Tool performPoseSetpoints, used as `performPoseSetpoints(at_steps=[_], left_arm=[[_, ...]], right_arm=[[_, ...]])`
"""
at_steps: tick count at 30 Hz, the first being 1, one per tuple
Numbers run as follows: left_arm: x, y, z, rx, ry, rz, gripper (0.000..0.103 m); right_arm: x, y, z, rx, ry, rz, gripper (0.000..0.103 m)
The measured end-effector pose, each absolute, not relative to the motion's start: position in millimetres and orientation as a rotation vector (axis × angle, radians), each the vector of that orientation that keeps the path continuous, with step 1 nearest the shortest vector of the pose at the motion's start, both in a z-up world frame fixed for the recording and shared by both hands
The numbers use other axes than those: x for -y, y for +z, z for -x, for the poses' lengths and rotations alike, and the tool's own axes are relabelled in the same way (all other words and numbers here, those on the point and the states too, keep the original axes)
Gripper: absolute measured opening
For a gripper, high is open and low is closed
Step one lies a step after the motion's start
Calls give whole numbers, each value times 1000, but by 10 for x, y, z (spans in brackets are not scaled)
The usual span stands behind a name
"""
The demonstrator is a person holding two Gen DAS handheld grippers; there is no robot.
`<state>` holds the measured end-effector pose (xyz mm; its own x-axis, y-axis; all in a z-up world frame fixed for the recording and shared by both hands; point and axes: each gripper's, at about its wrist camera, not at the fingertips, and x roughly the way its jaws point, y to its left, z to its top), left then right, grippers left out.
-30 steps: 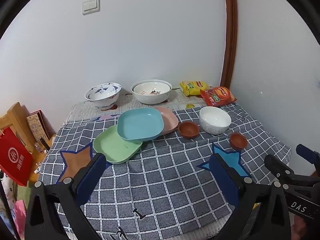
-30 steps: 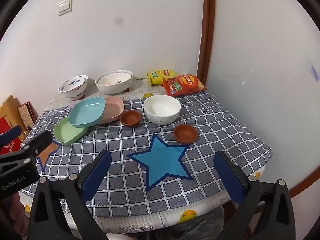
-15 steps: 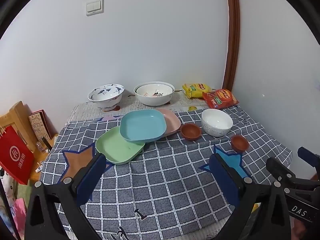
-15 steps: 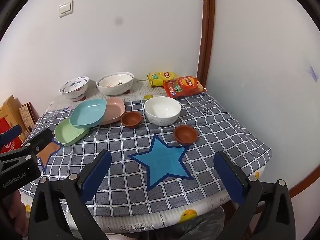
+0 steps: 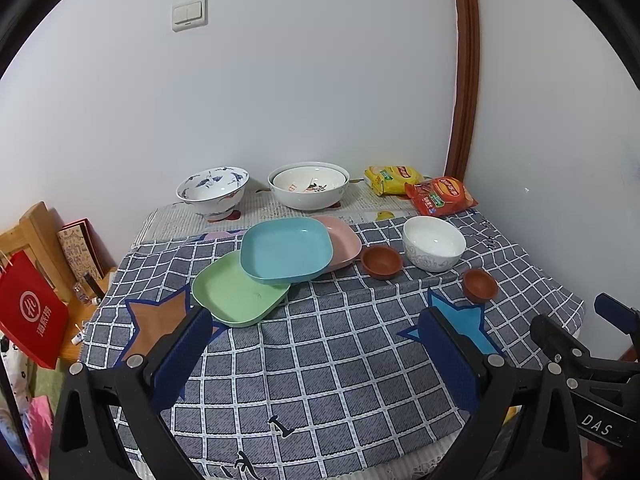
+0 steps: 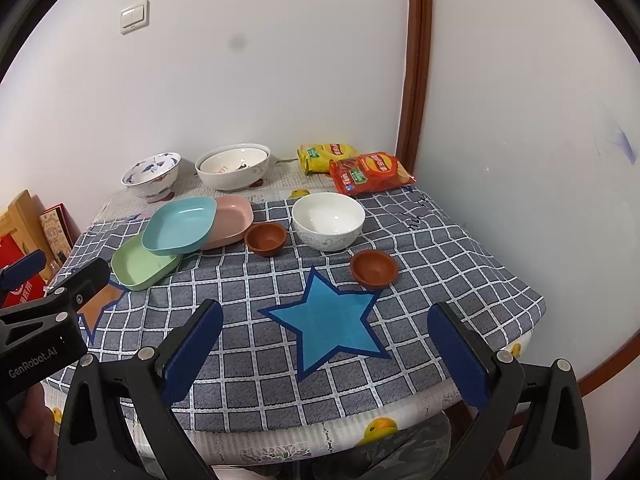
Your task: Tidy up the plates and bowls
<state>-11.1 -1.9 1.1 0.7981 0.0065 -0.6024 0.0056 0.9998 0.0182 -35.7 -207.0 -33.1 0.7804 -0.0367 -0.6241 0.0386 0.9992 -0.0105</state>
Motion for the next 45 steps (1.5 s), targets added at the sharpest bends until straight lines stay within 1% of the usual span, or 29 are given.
performPoseSetpoints(at_steps=[45], left_arm=[[4,7,109,-656,1,-15,103]], right_arm=[[2060,-326,381,-667,-40,-8,101]])
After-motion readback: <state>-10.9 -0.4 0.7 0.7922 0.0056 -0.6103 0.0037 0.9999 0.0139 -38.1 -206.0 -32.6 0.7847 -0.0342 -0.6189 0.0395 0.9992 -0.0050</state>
